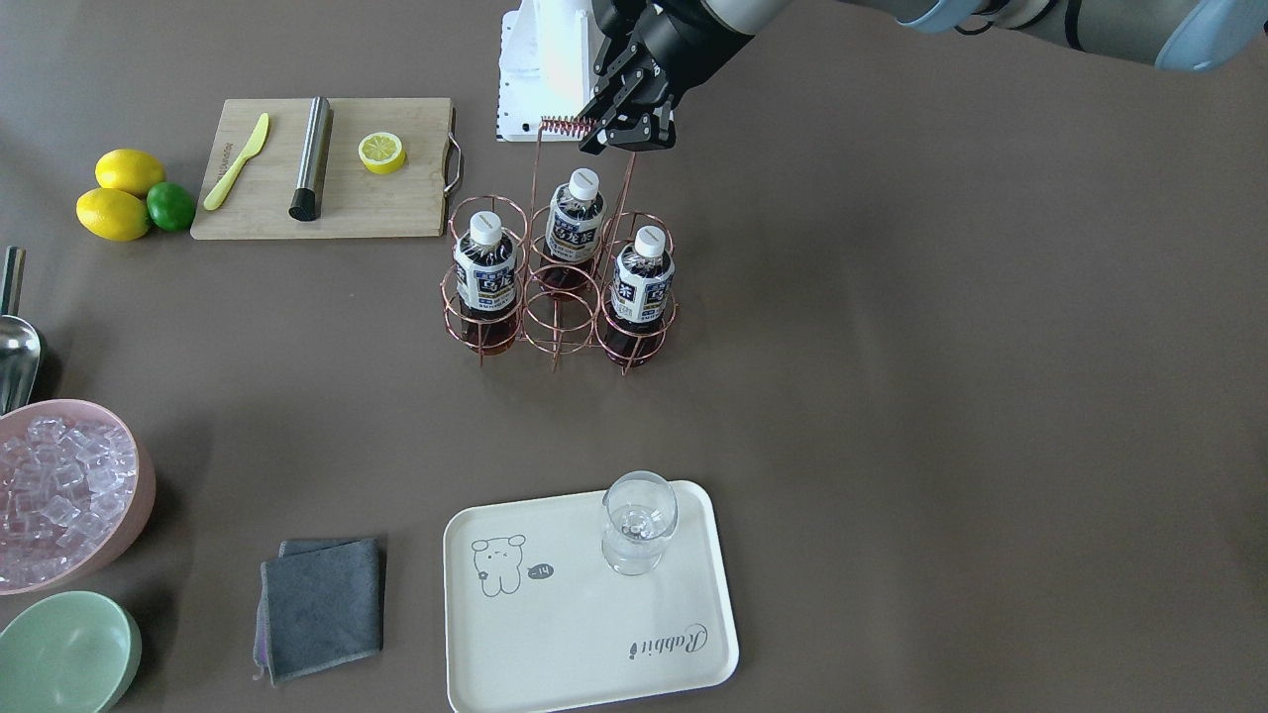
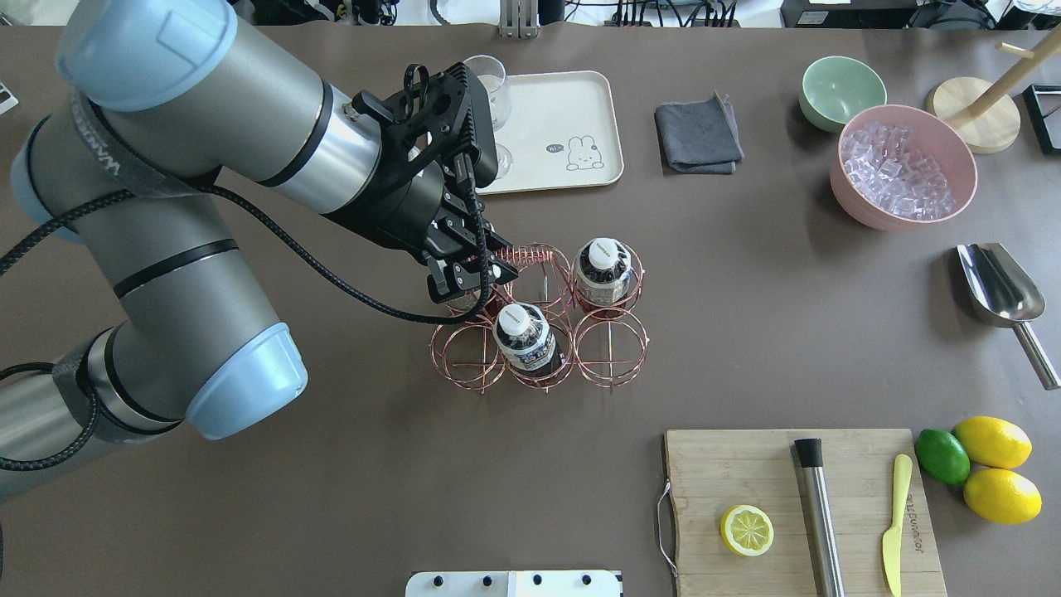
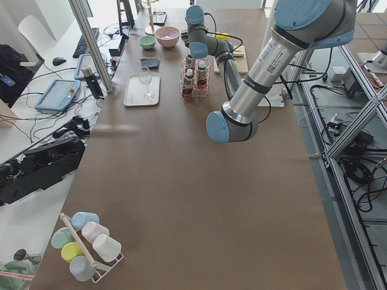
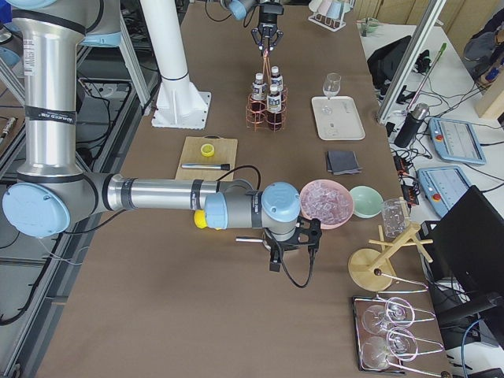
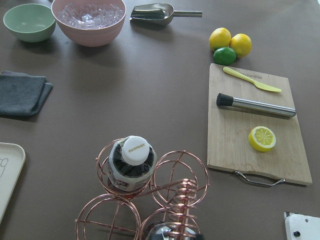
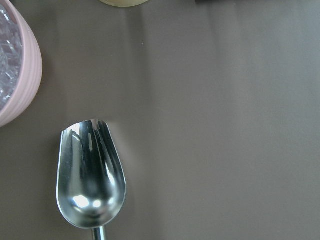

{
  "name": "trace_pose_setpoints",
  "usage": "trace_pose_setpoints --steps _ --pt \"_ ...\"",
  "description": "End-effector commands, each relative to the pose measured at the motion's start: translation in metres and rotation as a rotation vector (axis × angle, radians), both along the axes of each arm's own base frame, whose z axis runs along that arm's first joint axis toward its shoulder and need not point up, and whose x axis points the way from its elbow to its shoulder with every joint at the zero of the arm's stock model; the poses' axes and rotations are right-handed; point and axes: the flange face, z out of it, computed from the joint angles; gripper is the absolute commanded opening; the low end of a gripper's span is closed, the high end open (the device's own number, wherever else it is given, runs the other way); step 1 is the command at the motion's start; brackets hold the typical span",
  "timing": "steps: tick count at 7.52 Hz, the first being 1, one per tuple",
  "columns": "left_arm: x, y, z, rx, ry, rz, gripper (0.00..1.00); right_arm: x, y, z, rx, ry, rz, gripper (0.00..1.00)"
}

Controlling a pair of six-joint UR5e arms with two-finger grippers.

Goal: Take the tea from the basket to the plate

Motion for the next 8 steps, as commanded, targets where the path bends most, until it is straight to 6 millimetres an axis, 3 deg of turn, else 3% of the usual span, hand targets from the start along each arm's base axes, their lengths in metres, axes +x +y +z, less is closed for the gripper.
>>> trace_pose_setpoints --steps 1,3,4,5,6,8 --pt "-0.001 0.000 -0.001 0.006 0.007 -0.001 0.00 -0.069 -0.013 -0.091 -0.088 -0.011 0.052 1.00" --pt "-0.003 0.000 -0.003 0.015 0.017 -0.004 0.00 -0.161 -0.006 -0.179 -0.004 0.135 -0.022 1.00" --pt "-0.003 -0.001 -0.003 0.018 0.018 -0.021 0.00 -0.211 -0.032 -0.237 -0.153 0.135 0.076 1.00" --pt "-0.004 -0.001 -0.003 0.020 0.020 -0.022 0.00 -0.250 -0.046 -0.275 -0.228 0.126 0.124 1.00" --pt "-0.004 -0.002 -0.003 0.020 0.019 -0.024 0.00 -0.234 -0.035 -0.301 -0.233 0.072 0.152 1.00" --pt "-0.005 0.000 -0.005 0.023 0.024 -0.022 0.00 -0.245 -0.027 -0.333 -0.325 -0.002 0.151 1.00"
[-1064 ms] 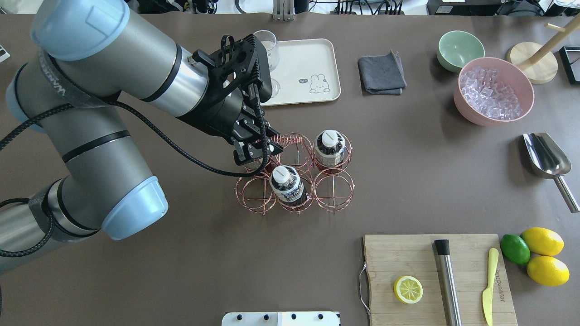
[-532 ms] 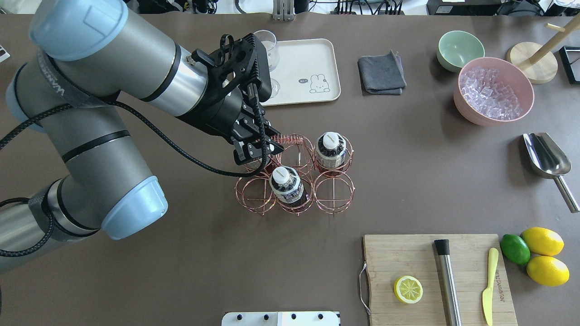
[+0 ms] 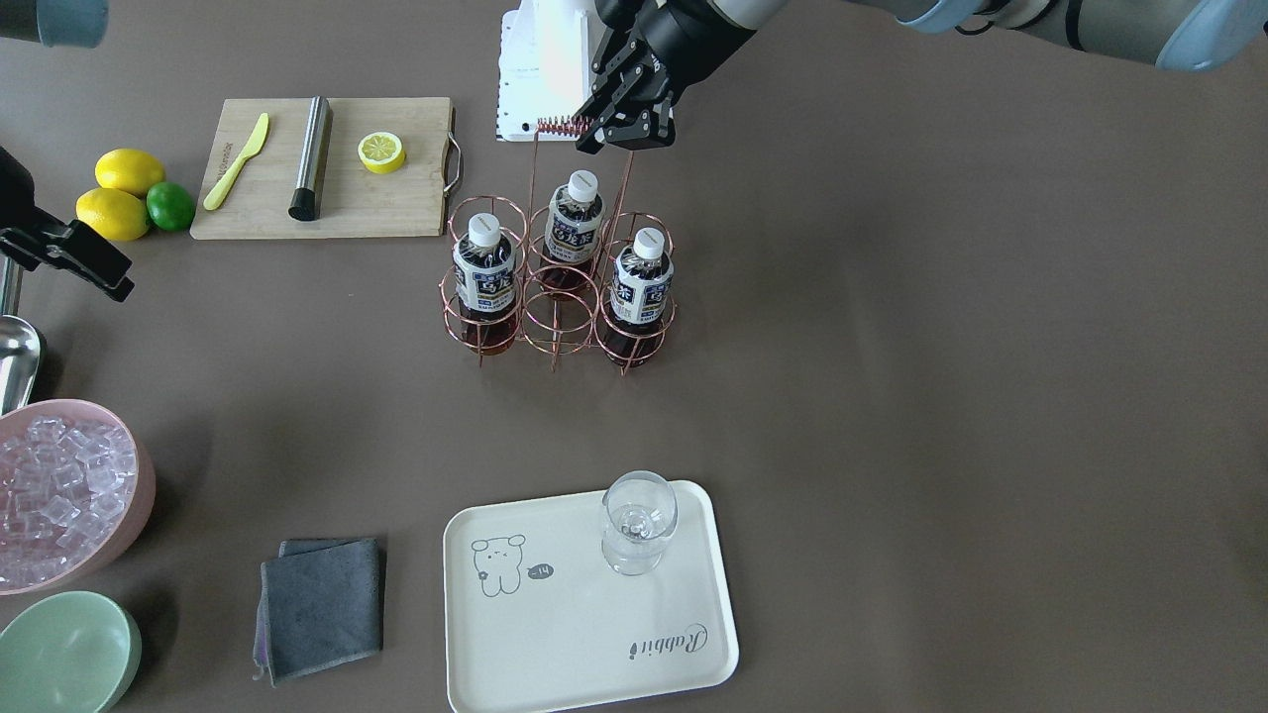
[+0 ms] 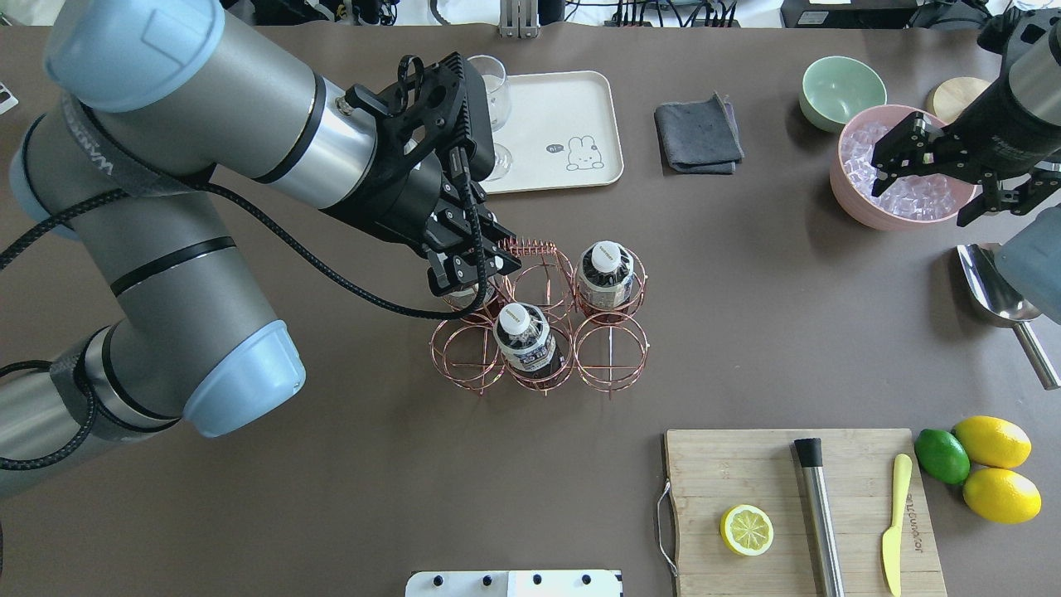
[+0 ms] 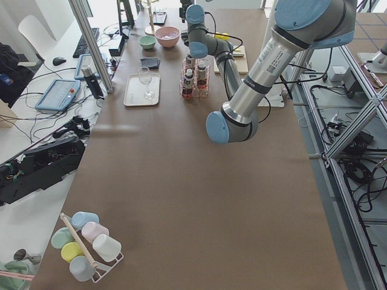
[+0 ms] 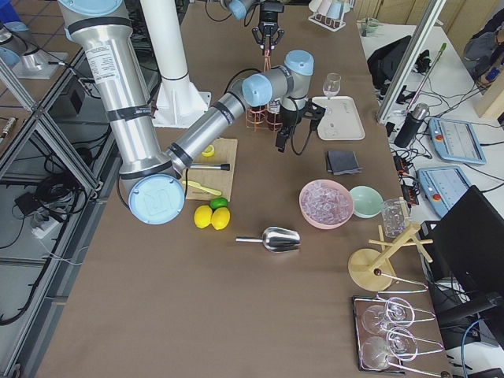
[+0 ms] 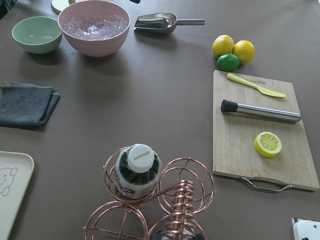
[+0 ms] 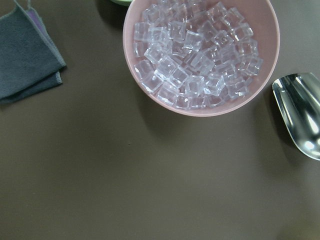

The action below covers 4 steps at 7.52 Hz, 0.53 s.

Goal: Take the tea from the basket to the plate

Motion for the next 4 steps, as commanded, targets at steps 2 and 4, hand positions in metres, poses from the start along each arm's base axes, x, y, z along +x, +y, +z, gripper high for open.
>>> trace_pose_setpoints --steps 2,4 --pt "-0.002 0.001 -0.002 0.010 0.012 -0.001 0.00 -0.055 0.023 -0.065 -0.043 -0.096 -0.026 1.00" --pt "-0.002 0.002 -0.003 0.012 0.015 0.000 0.00 -0.108 0.031 -0.085 -0.125 -0.142 0.039 1.00"
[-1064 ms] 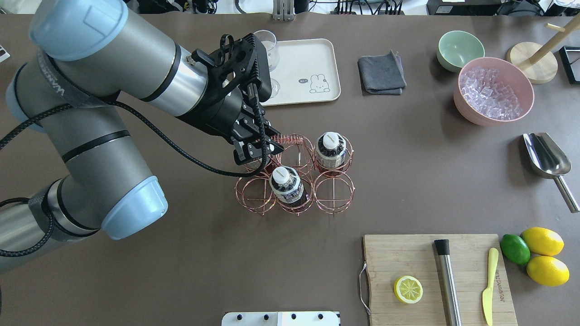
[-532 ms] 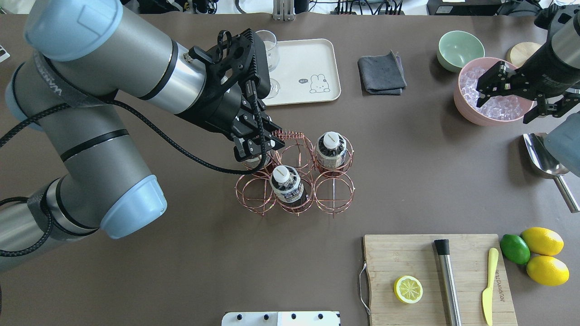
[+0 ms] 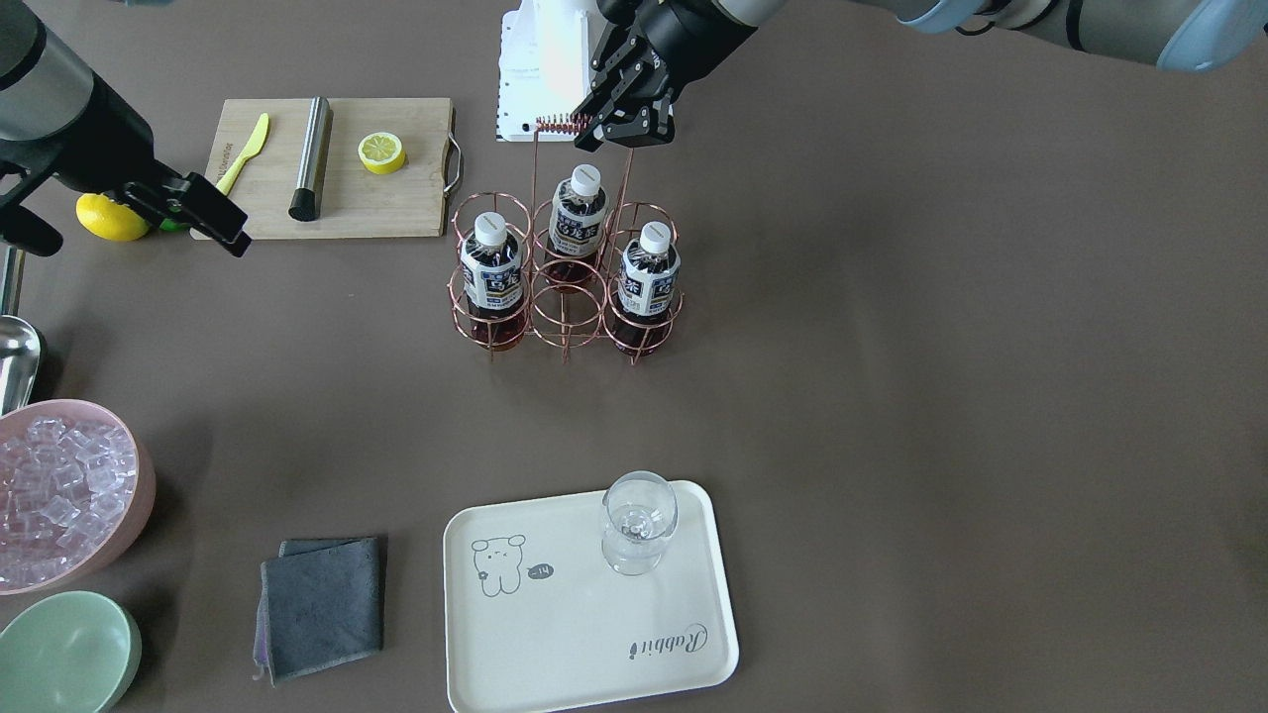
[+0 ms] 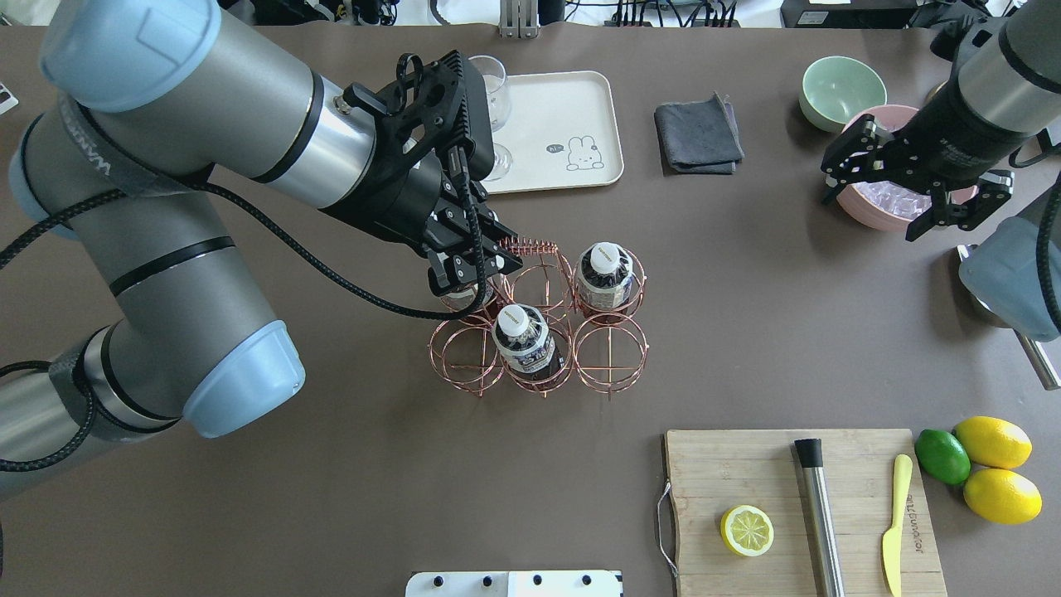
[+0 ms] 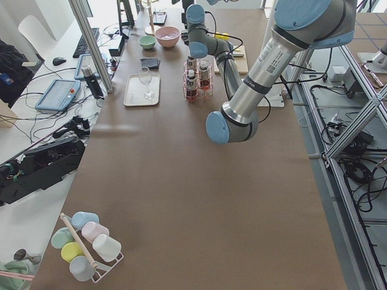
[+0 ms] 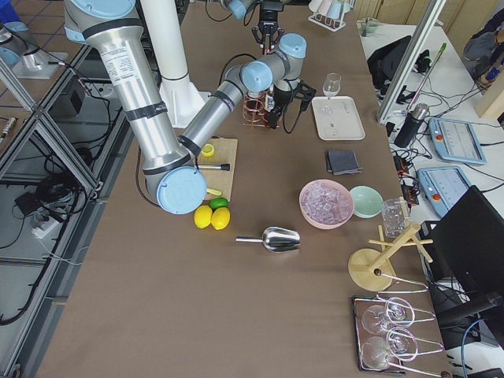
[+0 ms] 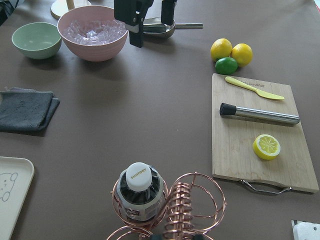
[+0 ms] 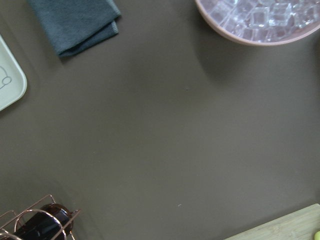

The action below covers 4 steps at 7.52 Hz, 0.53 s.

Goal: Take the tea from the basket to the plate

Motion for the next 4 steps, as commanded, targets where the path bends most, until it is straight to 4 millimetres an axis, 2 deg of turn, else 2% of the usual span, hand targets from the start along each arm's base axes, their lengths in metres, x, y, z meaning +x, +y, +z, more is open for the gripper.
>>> trace_pose_setpoints --steps 1,2,3,4 --pt "0.001 0.001 -0.002 0.002 0.003 0.002 0.00 -0.070 0.015 -0.037 -0.041 -0.012 0.050 1.00" --pt "0.003 0.000 -0.001 0.000 0.000 0.003 0.00 -0.085 0.012 -0.044 -0.038 -0.013 0.036 1.00" --pt "0.003 0.000 0.000 -0.001 -0.001 0.003 0.00 -0.102 -0.003 -0.059 -0.074 -0.015 0.061 1.00" --pt "0.003 0.001 0.000 -0.001 -0.001 0.005 0.00 -0.127 -0.005 -0.075 -0.096 -0.027 0.066 1.00"
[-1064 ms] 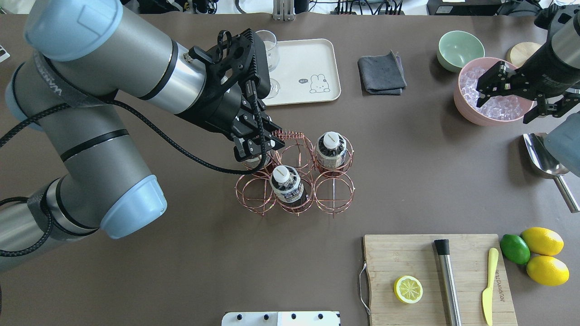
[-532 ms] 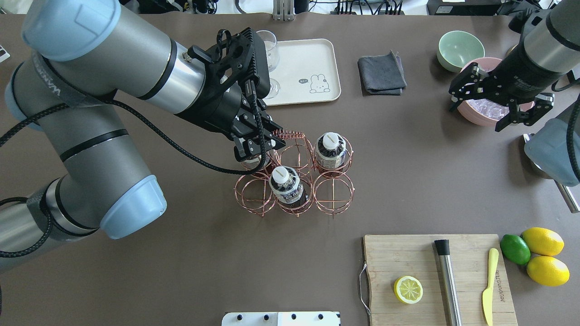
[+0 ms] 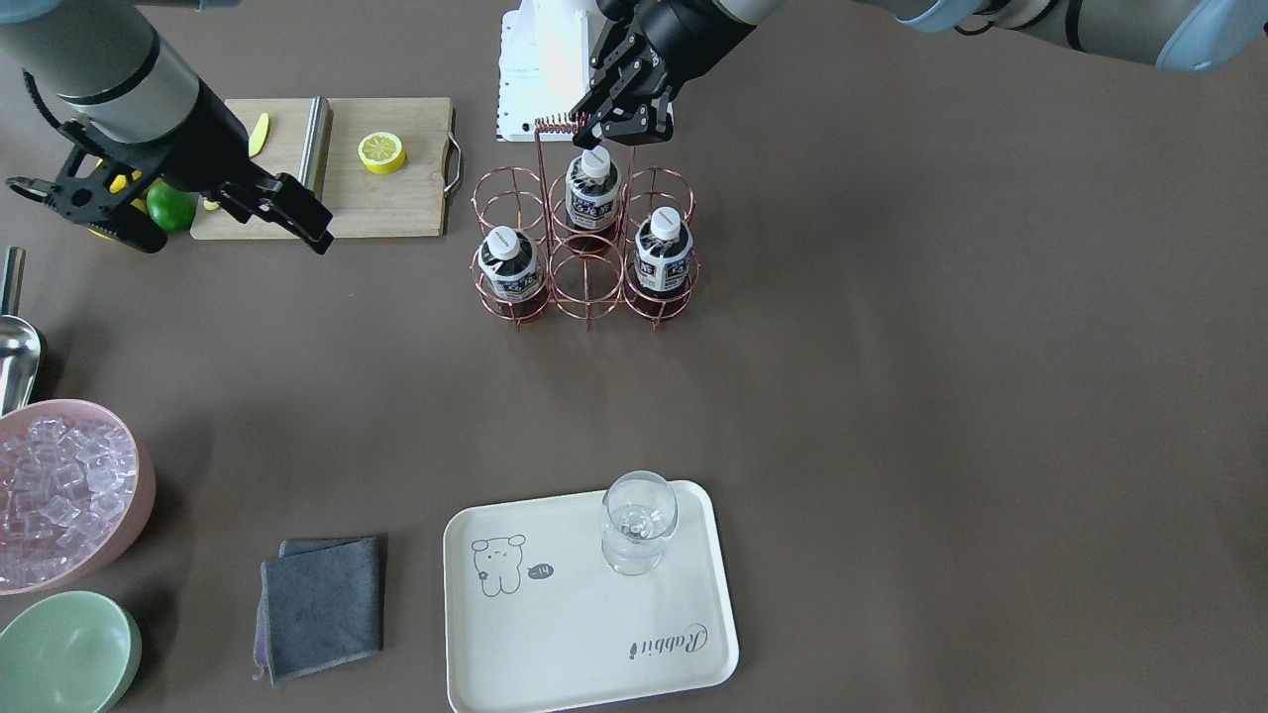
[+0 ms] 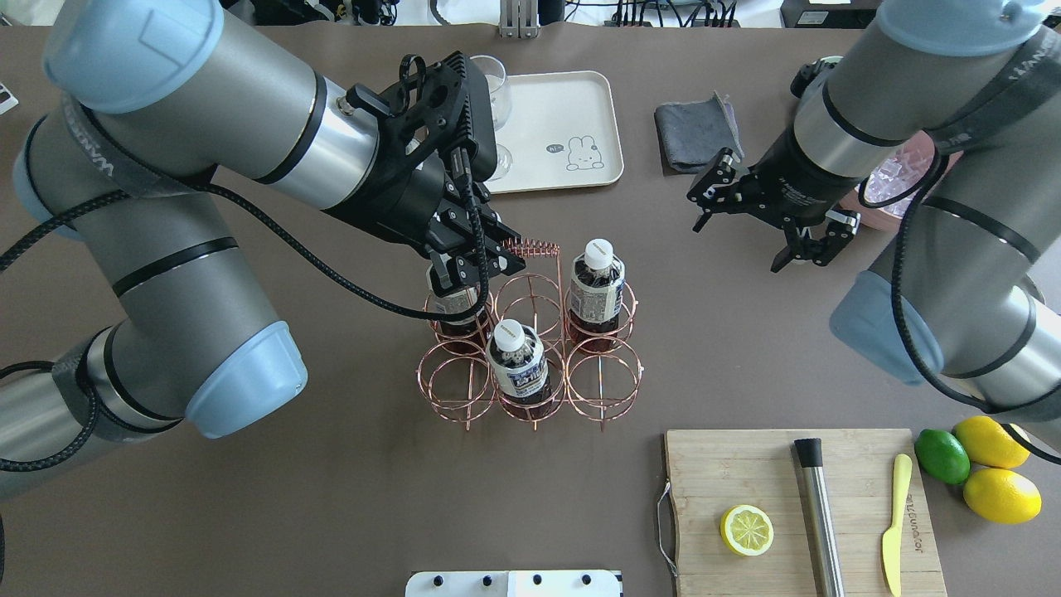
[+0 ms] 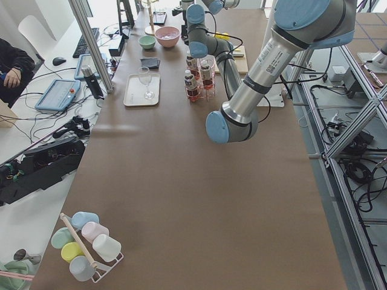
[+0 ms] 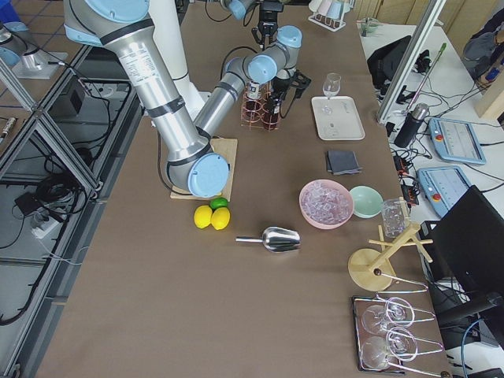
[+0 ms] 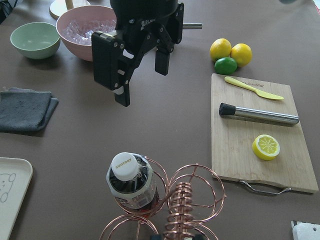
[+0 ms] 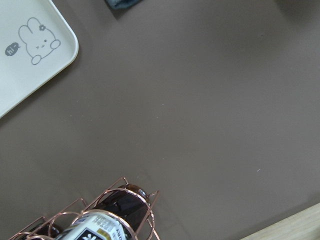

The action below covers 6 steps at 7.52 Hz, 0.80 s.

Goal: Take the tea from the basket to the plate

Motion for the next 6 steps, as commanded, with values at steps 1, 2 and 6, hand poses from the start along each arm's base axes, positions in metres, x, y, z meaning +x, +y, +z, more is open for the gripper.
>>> trace_pose_setpoints --steps 1,2,6 --pt "0.002 0.000 0.002 -0.004 -0.005 0.002 0.00 -0.046 -0.001 -0.028 -0.043 -0.017 0.007 1.00" --pt "0.004 -0.002 0.003 -0.004 -0.005 0.002 0.00 -0.045 -0.002 -0.039 -0.036 -0.032 0.014 1.00" --pt "0.004 -0.003 0.005 -0.001 -0.007 -0.018 0.00 -0.068 -0.011 -0.069 -0.037 -0.054 0.025 1.00"
